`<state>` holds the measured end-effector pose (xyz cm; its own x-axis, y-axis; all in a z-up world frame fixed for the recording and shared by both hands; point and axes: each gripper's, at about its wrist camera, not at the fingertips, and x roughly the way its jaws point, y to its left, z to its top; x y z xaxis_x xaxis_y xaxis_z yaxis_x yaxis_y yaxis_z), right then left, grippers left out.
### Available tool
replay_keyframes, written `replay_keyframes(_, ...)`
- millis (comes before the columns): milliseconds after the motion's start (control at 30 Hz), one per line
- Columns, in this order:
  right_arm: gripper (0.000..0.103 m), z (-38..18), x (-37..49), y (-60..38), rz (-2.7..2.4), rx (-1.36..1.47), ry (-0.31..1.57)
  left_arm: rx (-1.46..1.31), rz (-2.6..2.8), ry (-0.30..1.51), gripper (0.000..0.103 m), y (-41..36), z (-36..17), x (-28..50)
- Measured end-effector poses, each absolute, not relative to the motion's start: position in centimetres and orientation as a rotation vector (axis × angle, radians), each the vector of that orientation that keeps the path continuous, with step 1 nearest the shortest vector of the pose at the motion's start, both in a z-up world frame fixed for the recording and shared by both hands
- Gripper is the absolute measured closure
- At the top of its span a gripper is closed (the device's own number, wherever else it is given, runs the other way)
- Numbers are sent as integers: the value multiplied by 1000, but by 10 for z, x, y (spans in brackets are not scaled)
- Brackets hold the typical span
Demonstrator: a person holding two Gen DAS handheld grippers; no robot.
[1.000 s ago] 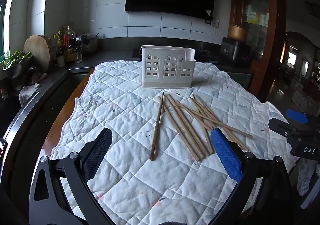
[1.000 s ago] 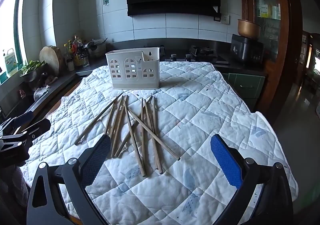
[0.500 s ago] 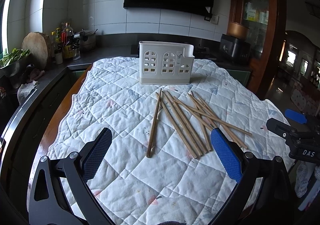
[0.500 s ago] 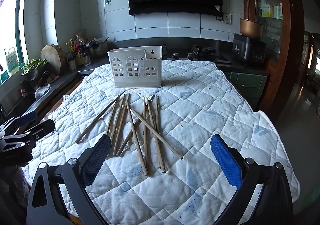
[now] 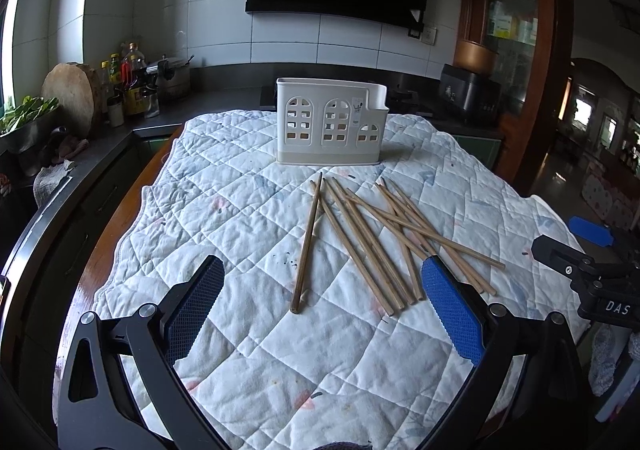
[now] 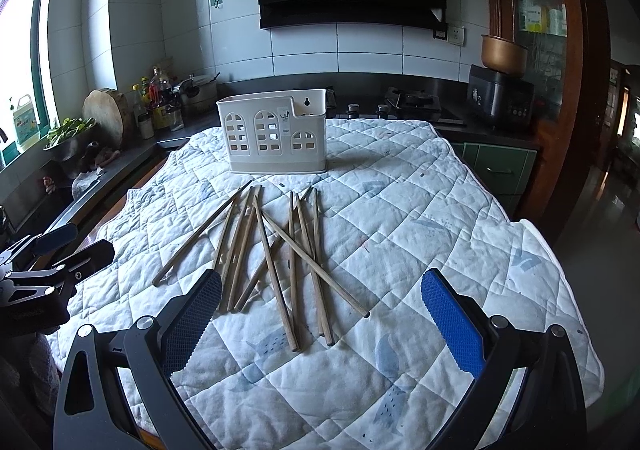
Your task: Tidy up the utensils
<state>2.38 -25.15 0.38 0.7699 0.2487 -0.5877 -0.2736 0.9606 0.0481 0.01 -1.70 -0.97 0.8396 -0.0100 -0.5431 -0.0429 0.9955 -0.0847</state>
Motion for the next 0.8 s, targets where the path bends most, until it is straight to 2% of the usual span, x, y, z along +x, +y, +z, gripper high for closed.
replay_keyframes(800,6,-3,25,-245,295,-38,634,-91,17,582,5,-19,-13,7)
